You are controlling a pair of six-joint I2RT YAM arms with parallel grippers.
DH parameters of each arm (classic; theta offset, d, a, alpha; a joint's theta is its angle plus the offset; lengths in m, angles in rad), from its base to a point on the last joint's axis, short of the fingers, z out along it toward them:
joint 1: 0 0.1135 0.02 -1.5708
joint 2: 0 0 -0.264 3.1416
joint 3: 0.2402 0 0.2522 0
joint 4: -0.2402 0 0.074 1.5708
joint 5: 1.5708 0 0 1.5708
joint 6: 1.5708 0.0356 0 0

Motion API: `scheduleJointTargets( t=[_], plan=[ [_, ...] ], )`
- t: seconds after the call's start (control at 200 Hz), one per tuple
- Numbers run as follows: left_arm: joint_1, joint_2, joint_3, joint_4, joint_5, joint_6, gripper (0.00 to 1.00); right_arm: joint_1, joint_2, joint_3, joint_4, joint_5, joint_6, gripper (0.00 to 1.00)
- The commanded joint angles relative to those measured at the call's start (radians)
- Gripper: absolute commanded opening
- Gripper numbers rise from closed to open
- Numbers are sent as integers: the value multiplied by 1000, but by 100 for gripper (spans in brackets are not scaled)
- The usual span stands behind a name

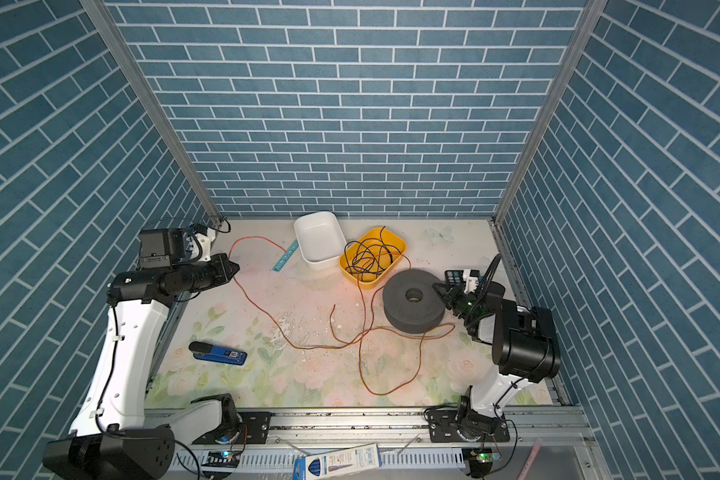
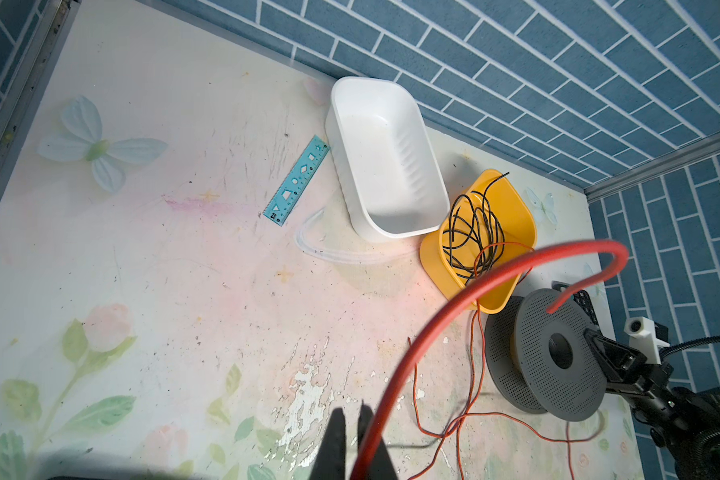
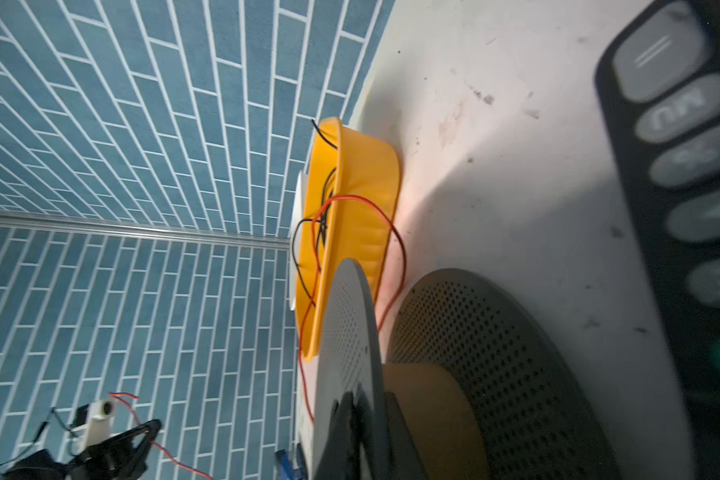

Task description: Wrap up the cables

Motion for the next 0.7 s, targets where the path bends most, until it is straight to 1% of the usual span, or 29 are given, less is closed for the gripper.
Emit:
scheduleJointTargets(
  t=[0.0,0.055,0.095,0.18,0.335,0.51,0.695],
  plan=[
    [-7,-18,-29,10,6,-6,10,4,-71,-8,-114,67,-98,3],
    [-10,-20,-39,11,8,-6,9,2,-138,6,-227,92,-147,0],
    [-12,-22,-46,11,8,-7,9,2,-192,19,-310,116,-183,0],
    [-18,-32,-72,29,15,-18,9,4,-305,71,-551,181,-263,0],
    [-43,-50,-118,83,33,-55,9,21,-478,163,-823,269,-346,0],
    [-79,-59,-154,147,43,-93,9,95,-564,307,-1063,353,-443,0],
    [-90,-62,-204,198,54,-122,8,206,-618,454,-1251,497,-530,0]
  ],
)
